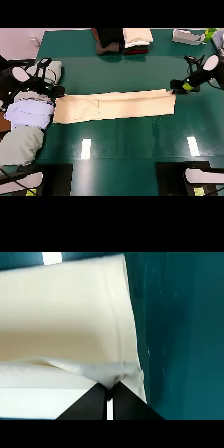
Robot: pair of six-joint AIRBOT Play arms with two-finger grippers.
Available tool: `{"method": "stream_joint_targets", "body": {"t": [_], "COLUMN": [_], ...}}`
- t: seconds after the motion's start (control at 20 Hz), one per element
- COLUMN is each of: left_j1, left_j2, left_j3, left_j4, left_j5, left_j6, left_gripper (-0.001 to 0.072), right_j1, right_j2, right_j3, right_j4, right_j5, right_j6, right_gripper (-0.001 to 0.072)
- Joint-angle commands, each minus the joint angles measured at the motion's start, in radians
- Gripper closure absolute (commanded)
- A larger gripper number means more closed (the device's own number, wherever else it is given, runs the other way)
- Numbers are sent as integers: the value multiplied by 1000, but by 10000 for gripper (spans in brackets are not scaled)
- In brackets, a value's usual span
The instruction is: Fold the shirts.
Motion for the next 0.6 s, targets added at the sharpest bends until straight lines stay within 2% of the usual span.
{"method": "stream_joint_targets", "body": {"t": [0.0,0.05,0.1,0.2,0.25,0.3,0.35,0.5,0.55], "left_j1": [1,1,1,1,1,1,1,1,1], "left_j2": [-80,-79,-79,-78,-78,-77,-77,-78,-78], "left_j3": [32,35,47,89,111,130,139,140,140], "left_j4": [-3,-3,-3,-3,-4,-9,-12,-64,-94], "left_j5": [47,52,48,7,-19,-51,-75,-85,-84], "left_j6": [3,-15,-32,-33,-33,-33,-34,-37,-32], "left_gripper": [650,371,269,347,349,349,350,352,537], "right_j1": [1,-5,-14,-30,-43,-57,-81,-145,-156], "right_j2": [-138,-158,-172,-183,-179,-171,-162,-159,-159], "right_j3": [127,152,177,221,231,222,196,67,18], "right_j4": [63,95,125,162,162,161,159,165,174], "right_j5": [-9,-11,-12,-2,21,43,69,92,77], "right_j6": [-1,-20,-42,-80,-90,-98,-104,-105,-105], "right_gripper": [658,499,424,291,203,168,90,73,73]}}
